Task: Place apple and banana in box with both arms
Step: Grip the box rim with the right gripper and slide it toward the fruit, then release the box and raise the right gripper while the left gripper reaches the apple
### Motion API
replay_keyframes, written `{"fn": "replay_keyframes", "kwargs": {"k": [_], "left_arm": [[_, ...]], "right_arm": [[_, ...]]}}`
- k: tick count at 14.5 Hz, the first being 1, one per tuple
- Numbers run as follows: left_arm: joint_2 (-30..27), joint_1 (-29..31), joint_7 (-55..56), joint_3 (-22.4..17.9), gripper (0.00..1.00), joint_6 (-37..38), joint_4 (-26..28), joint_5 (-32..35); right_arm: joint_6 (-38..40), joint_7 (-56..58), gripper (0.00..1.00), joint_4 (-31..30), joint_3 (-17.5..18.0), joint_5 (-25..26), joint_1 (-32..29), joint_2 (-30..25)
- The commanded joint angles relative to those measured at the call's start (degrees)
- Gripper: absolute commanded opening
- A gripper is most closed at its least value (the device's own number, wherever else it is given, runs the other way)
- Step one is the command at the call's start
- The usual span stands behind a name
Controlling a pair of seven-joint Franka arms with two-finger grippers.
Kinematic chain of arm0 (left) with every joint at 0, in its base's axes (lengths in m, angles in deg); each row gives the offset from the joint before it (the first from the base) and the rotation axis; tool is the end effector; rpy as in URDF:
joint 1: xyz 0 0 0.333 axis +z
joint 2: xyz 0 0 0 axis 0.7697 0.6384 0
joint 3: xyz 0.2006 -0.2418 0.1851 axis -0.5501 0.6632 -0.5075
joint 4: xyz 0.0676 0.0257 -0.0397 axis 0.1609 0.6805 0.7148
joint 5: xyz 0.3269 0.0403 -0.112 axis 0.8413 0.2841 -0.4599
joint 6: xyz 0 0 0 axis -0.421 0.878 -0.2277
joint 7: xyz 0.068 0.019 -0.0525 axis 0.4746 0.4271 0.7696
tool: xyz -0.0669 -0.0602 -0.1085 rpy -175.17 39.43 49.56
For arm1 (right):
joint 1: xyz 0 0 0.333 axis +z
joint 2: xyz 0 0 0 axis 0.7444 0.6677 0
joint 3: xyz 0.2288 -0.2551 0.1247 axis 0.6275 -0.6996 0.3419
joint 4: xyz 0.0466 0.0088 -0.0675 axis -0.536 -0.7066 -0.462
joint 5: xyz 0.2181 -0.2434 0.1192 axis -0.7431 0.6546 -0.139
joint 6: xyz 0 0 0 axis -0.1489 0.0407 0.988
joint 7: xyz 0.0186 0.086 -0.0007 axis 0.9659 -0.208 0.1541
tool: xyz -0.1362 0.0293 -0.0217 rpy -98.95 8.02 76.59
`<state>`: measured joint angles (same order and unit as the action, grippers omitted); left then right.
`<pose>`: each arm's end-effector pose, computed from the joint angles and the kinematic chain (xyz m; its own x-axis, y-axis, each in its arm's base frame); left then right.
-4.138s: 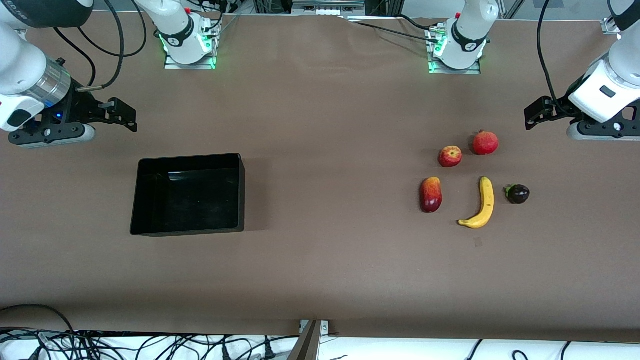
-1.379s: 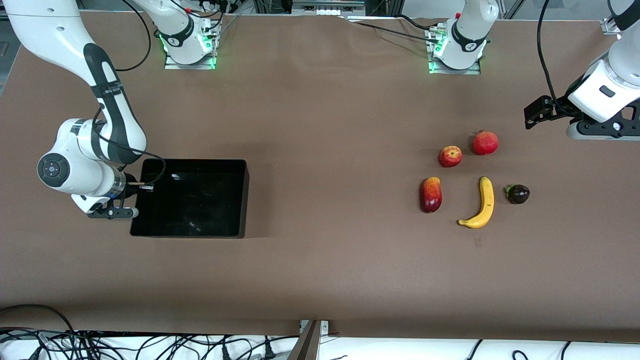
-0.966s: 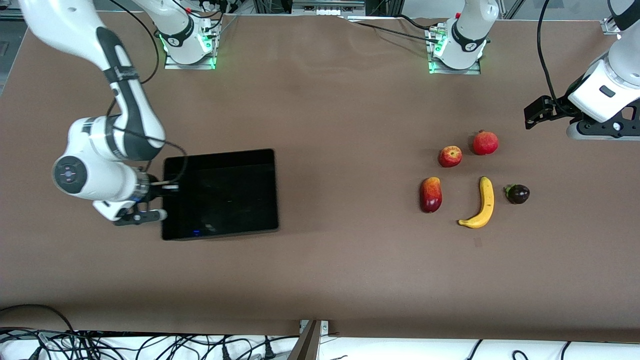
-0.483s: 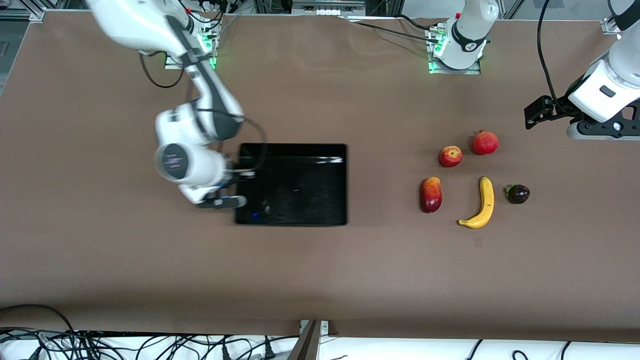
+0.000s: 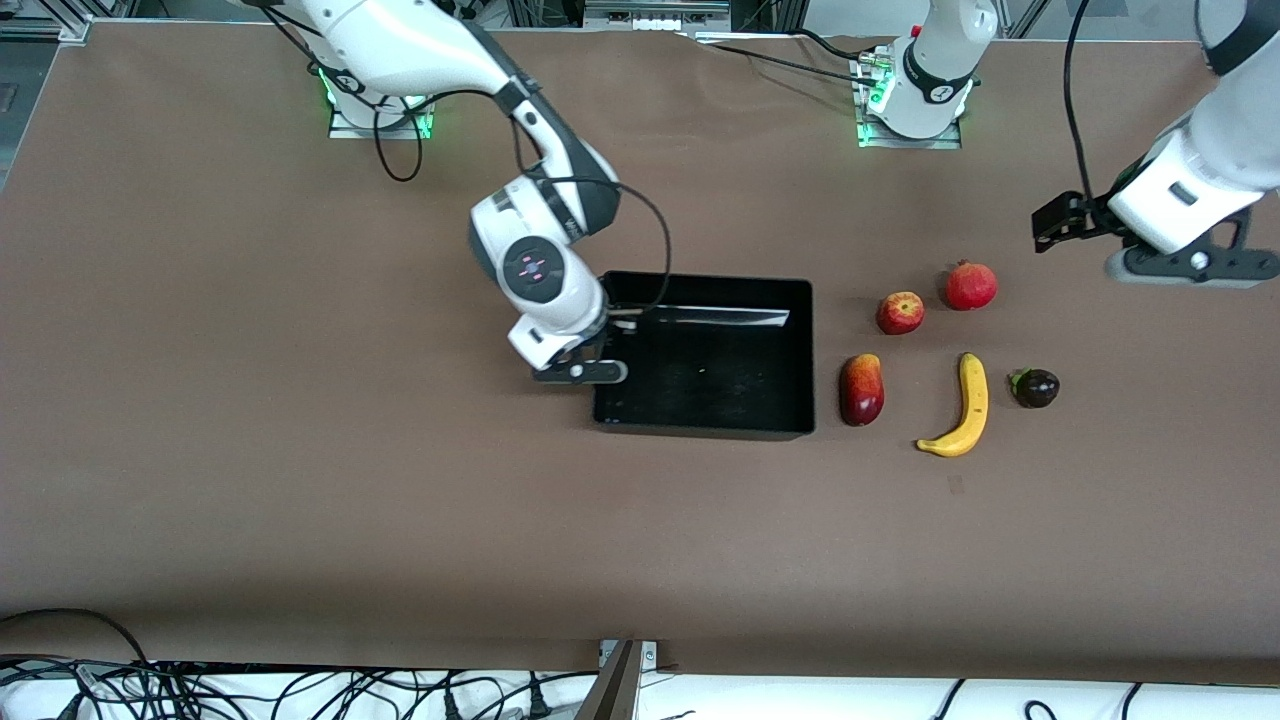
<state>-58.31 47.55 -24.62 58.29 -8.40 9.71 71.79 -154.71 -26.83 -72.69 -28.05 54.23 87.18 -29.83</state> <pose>0.4982 -0.0351 0.5735 0.9848 -0.0482 -0.1670 -0.0594 -0.9963 -0.0627 0.5308 0.4656 0.2828 0.9924 -0.0148 -0.1224 -0.0314 -0.9904 -0.1349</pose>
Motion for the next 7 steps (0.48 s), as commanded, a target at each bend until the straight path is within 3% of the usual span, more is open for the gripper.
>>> {"fn": "replay_keyframes", "kwargs": {"k": [1,3,7], "left_arm": [[4.96,0.06,-1.59,-0.03,1.0,1.62,1.41,-0.86],[5.32,-0.03,-0.63,0.14,1.0,-1.18,5.89,-1.47],[4.88,-0.03,1.91,2.16,1.0,-14.87,16.26,-1.56]], "right_arm": [[-3.04,-2.63,0.0,1.98,-0.87,-0.89,2.59,1.74],[-4.8,-2.63,0.0,1.98,-0.79,-0.98,3.2,2.89],[-6.91,-2.28,0.0,2.16,-0.87,-0.9,4.0,4.91]]}}
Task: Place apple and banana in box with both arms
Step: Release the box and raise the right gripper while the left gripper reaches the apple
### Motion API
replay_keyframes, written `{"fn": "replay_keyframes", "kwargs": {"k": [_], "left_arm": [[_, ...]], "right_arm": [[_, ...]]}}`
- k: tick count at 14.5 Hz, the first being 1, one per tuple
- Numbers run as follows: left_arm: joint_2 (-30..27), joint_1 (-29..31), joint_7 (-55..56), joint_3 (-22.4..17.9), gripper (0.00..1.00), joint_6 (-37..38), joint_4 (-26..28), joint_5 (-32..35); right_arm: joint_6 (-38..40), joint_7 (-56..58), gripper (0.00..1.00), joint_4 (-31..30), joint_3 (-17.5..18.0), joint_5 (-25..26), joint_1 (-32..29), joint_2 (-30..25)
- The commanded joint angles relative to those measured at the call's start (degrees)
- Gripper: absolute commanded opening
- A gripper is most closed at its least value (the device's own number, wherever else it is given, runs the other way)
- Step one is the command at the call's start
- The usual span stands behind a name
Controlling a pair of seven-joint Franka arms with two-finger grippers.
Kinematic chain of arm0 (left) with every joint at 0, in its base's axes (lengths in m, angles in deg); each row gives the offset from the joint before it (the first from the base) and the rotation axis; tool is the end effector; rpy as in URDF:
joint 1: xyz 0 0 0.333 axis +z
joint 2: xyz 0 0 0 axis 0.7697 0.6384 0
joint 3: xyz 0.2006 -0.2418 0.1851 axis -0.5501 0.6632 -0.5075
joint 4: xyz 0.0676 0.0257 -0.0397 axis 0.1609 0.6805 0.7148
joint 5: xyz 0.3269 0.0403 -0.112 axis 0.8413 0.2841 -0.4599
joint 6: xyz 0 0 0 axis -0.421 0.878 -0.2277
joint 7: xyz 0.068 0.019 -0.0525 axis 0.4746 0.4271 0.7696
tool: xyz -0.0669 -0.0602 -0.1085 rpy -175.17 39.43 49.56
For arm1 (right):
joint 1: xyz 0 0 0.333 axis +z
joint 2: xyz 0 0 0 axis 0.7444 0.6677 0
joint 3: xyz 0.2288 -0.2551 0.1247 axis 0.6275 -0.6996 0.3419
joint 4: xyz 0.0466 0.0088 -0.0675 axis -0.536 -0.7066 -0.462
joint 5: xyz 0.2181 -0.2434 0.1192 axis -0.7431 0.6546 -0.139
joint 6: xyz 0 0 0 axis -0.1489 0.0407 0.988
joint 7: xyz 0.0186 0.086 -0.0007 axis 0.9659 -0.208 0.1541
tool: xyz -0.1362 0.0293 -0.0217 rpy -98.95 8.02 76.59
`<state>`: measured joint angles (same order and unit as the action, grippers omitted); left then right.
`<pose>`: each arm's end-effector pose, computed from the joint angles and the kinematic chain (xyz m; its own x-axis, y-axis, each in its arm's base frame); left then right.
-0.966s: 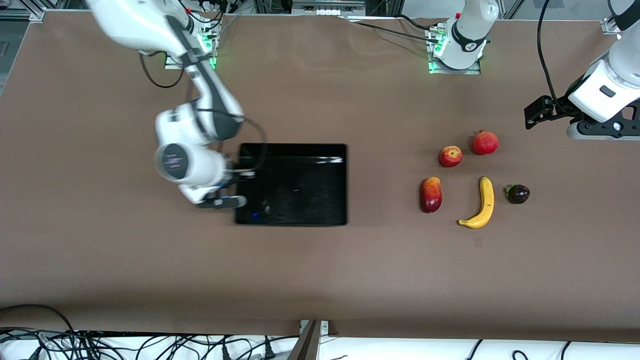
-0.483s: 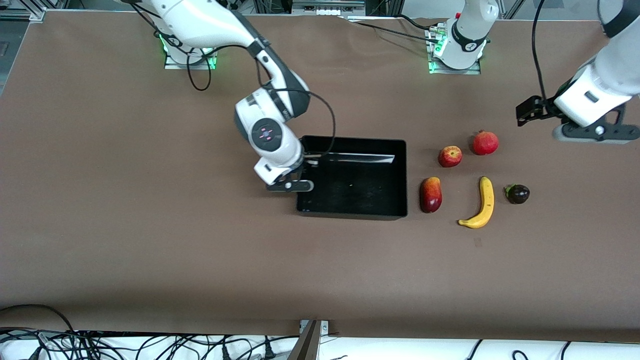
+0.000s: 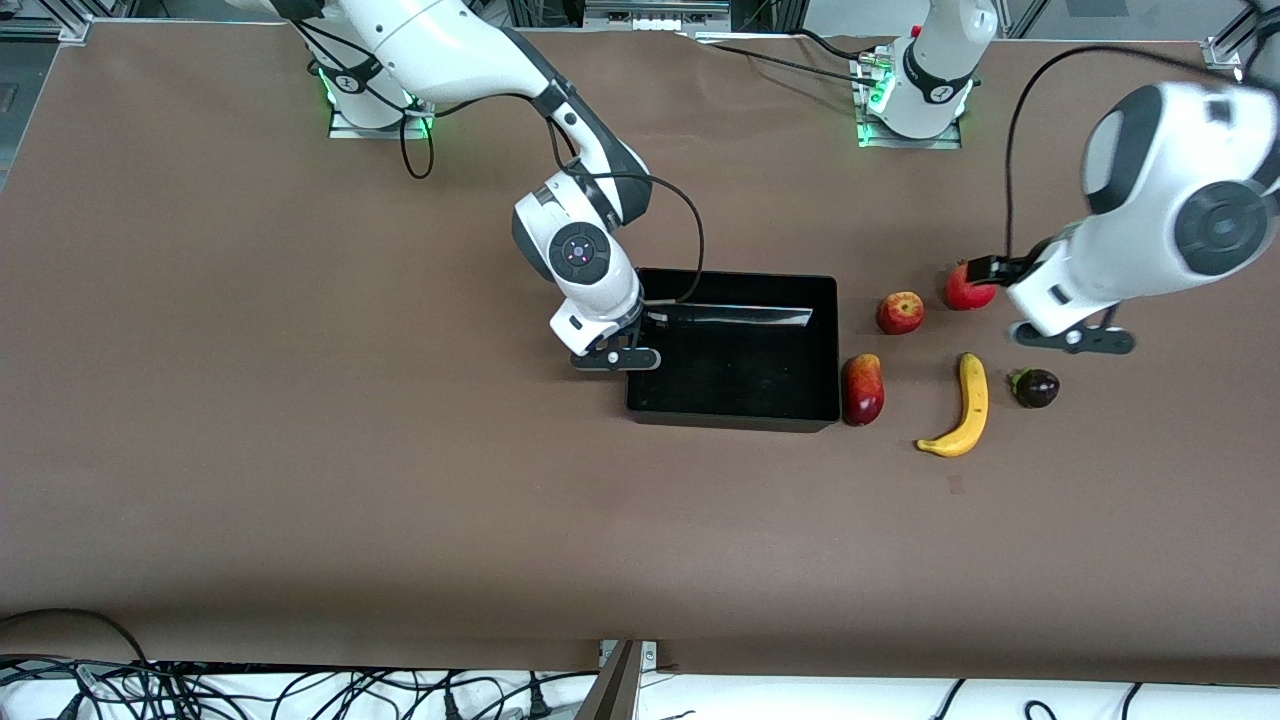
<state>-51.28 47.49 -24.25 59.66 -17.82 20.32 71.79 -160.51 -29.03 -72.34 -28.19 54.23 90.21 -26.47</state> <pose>0.5114 -0.0489 0.4459 0.9491 -0.0740 -0.3061 -0.0957 -0.9938 -0.0563 0.5174 0.4976 0.2523 0.9962 -0.0178 -0.0849 -0.0306 -0.9878 -0.1527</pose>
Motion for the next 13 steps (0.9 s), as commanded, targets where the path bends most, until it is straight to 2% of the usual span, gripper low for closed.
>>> {"fn": "replay_keyframes", "kwargs": {"k": [1,2,3,4,7,10,13], "left_arm": [[-2.07,0.11,3.99,2.27,1.0,-8.7,8.1,-1.56],[-2.07,0.11,6.37,3.33,1.0,-12.3,11.17,-1.56],[-1.81,0.11,7.26,3.69,1.0,-16.43,13.72,-1.56],[-0.85,0.11,7.27,3.78,1.0,-20.47,16.27,-1.56],[0.74,0.11,7.36,3.78,1.0,-29.89,22.26,-1.39],[2.05,0.11,7.44,3.78,1.0,-33.33,24.29,-1.38],[5.04,0.73,8.32,3.86,1.0,-36.76,24.73,-1.38]], "right_arm": [[-0.86,0.1,0.0,2.23,-0.73,-0.81,0.88,1.55],[-0.69,0.1,0.0,2.33,-0.73,-0.81,0.88,1.55],[-0.6,0.27,0.42,2.33,-0.82,-0.81,0.79,1.29],[-0.42,0.27,0.98,2.33,-0.9,-0.72,0.7,0.85],[5.18,0.36,1.0,4.42,-1.78,-0.19,0.35,-0.9],[13.79,2.63,1.0,5.93,-7.56,-0.19,0.35,-7.12],[22.75,12.29,1.0,5.84,-15.2,-1.32,-0.18,-14.42]]}}
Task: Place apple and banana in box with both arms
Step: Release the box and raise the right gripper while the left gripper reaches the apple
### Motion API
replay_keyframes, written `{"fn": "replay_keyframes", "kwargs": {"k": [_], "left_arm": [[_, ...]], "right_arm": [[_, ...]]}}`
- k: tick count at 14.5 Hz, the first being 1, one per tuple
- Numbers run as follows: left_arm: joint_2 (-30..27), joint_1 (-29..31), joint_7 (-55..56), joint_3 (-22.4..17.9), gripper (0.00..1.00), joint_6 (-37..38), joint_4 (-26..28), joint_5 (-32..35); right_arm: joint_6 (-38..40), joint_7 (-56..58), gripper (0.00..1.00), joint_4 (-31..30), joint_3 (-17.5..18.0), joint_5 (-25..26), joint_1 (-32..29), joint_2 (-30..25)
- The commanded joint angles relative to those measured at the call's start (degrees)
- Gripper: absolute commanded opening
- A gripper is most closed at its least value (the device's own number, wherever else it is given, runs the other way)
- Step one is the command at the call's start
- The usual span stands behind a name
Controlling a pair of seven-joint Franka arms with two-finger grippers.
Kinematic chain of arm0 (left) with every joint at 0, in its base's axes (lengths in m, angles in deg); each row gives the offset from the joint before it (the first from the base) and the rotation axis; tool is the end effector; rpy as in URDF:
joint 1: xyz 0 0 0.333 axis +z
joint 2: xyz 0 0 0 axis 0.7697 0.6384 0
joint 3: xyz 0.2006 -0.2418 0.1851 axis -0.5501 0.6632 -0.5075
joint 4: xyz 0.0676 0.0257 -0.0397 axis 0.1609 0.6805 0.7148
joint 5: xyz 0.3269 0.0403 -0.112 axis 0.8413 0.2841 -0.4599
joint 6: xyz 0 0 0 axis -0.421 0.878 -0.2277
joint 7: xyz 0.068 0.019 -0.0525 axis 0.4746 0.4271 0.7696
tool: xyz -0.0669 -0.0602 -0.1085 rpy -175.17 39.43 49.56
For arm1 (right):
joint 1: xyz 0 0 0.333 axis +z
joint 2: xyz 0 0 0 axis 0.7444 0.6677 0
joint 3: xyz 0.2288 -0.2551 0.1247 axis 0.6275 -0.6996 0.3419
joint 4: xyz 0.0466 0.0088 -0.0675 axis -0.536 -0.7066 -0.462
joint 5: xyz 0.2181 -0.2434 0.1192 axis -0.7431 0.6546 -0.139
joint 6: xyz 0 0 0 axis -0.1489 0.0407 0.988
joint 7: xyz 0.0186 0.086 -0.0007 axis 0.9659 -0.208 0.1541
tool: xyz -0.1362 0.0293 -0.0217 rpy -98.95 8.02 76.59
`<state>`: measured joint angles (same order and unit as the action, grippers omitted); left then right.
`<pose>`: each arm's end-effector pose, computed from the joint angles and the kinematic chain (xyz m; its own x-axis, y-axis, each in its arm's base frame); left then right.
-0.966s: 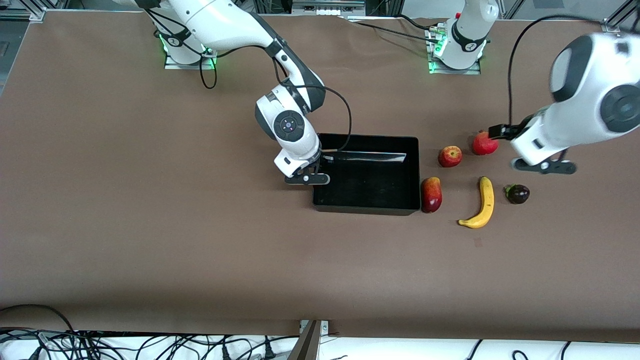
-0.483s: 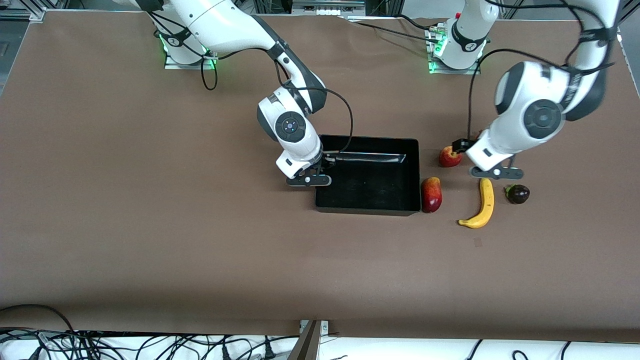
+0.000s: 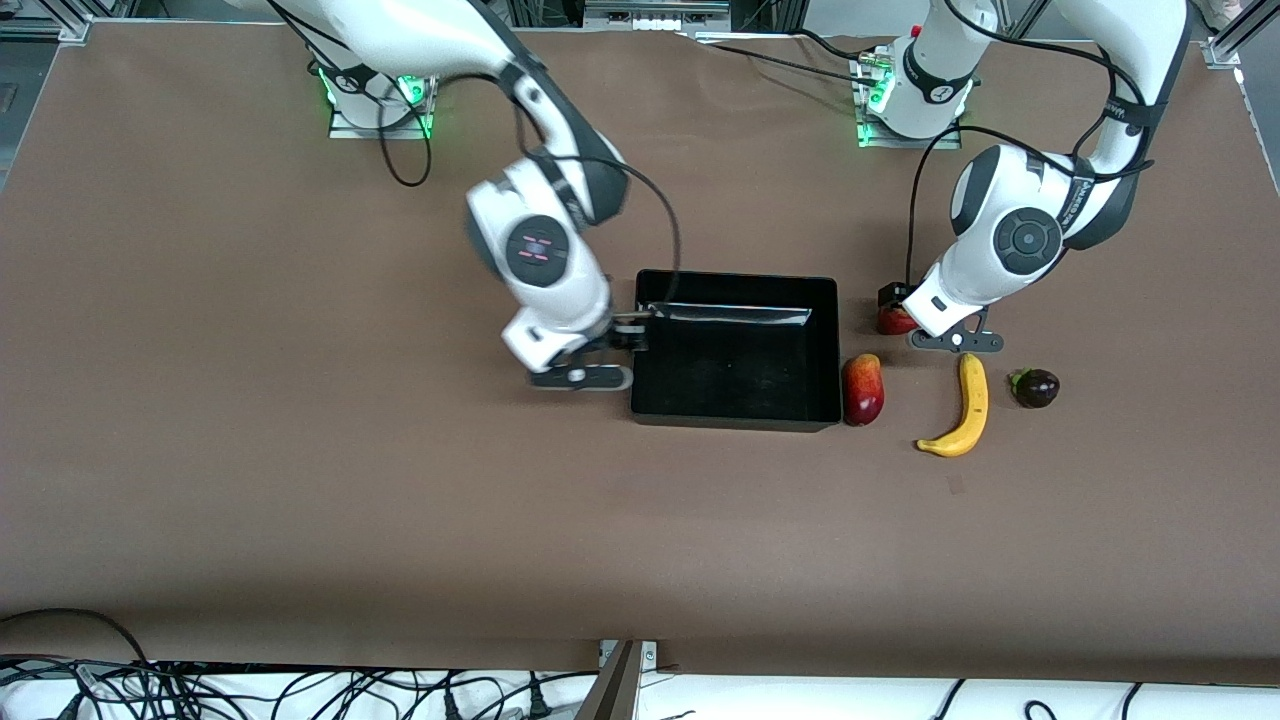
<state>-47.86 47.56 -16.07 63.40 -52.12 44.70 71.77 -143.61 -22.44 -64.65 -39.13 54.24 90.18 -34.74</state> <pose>0.4711 -0.0812 0.2937 0.9810 -0.0285 -0.1919 -0.0377 -0.9983 -0.0445 0.5754 0.4196 0.3887 0.9997 -0.0104 -0.0237 -0.0126 -0.9955 -0.0935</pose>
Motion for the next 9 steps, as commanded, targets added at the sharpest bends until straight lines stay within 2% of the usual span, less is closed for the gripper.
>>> {"fn": "replay_keyframes", "kwargs": {"k": [1,4,6,7,8,9], "left_arm": [[2.42,0.74,0.23,0.13,1.0,-3.95,1.05,-1.37],[5.49,0.65,0.85,0.13,1.0,-9.92,2.9,-1.37],[5.85,0.48,1.55,0.13,0.97,-10.38,3.26,-1.37],[5.85,0.05,2.34,0.13,0.66,-10.12,3.26,-1.37],[5.77,-0.13,2.26,0.13,0.43,-9.94,3.26,-1.37],[5.42,-0.13,1.73,0.22,0.28,-9.59,3.17,-1.37]], "right_arm": [[8.93,7.21,1.0,-1.84,-6.64,-2.12,-0.49,-8.52],[19.83,11.77,1.0,-3.15,-12.98,-2.48,-0.67,-17.04],[22.93,15.47,1.0,-8.4,-16.06,-1.52,-0.59,-24.41],[22.42,17.83,1.0,-12.78,-17.12,-0.64,-0.58,-28.81],[21.11,20.47,1.0,-16.66,-17.47,2.5,-0.58,-32.59],[18.92,21.36,1.0,-20.52,-17.3,6.18,-0.85,-36.46]]}}
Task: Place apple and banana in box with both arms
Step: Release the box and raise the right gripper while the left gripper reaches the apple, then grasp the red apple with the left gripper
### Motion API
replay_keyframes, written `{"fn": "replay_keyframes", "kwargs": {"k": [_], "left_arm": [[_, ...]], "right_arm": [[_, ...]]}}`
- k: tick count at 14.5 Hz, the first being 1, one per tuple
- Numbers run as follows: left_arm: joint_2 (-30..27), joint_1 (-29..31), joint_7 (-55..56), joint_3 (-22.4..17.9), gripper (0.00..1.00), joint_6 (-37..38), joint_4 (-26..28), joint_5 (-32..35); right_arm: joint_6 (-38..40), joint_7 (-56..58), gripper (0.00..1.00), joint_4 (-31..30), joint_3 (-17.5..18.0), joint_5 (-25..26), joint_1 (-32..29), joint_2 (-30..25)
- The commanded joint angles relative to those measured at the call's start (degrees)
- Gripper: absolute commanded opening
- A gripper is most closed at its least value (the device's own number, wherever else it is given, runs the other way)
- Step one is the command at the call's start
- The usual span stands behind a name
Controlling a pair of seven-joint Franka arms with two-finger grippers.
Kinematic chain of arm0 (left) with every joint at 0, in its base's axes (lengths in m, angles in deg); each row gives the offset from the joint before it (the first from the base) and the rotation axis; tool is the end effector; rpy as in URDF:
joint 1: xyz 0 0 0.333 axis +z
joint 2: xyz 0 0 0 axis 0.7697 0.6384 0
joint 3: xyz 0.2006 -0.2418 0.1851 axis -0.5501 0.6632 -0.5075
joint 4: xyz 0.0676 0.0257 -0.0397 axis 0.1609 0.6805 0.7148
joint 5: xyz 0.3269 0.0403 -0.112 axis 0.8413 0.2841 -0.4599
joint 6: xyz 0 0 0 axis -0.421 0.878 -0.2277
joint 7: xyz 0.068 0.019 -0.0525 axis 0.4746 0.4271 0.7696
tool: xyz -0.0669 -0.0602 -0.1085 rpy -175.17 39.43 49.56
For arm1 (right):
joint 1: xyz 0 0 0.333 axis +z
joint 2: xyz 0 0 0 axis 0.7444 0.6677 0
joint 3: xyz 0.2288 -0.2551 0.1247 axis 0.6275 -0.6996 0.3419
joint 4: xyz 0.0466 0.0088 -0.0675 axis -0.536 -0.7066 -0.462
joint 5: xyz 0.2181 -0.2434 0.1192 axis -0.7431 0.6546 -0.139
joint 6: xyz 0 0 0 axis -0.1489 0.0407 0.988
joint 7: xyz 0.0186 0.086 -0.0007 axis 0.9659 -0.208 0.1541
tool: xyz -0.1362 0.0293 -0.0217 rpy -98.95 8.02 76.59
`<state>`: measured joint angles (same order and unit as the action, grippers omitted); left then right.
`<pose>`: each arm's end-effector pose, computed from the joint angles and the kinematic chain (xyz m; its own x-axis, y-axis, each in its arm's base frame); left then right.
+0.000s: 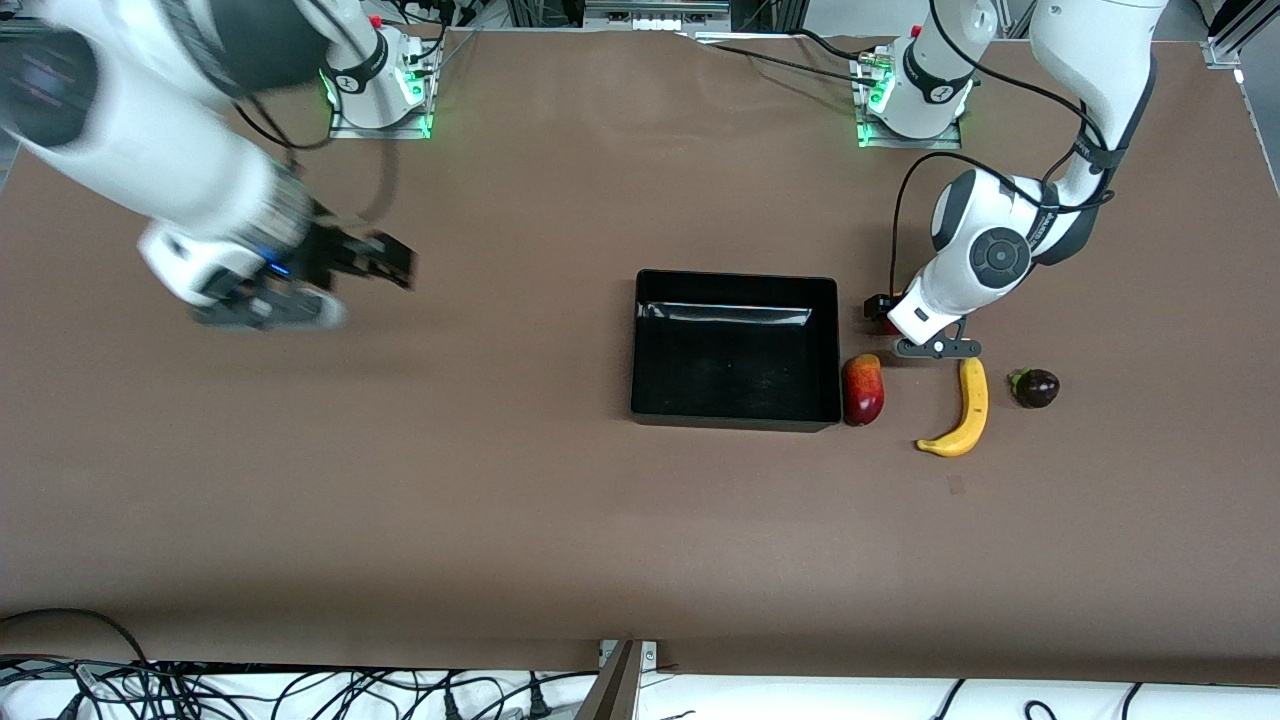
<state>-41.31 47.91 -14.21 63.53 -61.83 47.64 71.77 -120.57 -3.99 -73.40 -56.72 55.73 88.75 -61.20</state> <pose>0.4689 -0.0817 0.2339 0.9818 0.0022 -0.1898 -0.0030 -0.9996 -0.0271 0.5294 0.1729 0.5904 0.9966 0.0266 -0.0775 0.0191 -0.9952 -0.0960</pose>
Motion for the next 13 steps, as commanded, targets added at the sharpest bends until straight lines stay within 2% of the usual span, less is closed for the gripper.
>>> {"fn": "replay_keyframes", "kwargs": {"k": [1,2,4,7,9,11,13], "left_arm": [[-1.48,-0.31,-0.22,0.96,0.22,1.68,-0.2,-1.37],[-2.53,-0.13,-0.22,1.22,0.2,3.26,-0.82,-1.37],[-4.9,-0.22,-0.22,1.32,0.19,8.87,-4.58,-1.37],[-4.74,-0.48,0.39,3.33,0.19,26.24,-18.96,-1.46],[-1.68,-0.66,3.45,6.92,0.19,33.31,-28.2,-1.63],[1.66,-0.75,10.81,11.4,0.2,34.13,-32.8,-1.63],[4.65,-1.27,18.99,15.45,0.2,32.64,-33.52,-1.46]], "right_arm": [[-4.41,3.09,1.0,-14.25,1.24,7.25,-0.81,-12.56],[-4.15,3.36,1.0,-15.41,4.39,8.06,-4.48,-14.07],[-4.14,6.33,1.0,-17.26,13.16,8.15,-15.01,-15.48],[-4.41,8.36,1.0,-18.06,23.46,8.15,-27.85,-15.58],[-4.58,10.47,1.0,-17.71,30.23,8.15,-36.21,-15.31],[-4.76,10.65,1.0,-17.44,35.07,8.15,-41.67,-14.96],[-4.85,10.74,1.0,-16.13,36.06,8.33,-42.66,-14.7]]}}
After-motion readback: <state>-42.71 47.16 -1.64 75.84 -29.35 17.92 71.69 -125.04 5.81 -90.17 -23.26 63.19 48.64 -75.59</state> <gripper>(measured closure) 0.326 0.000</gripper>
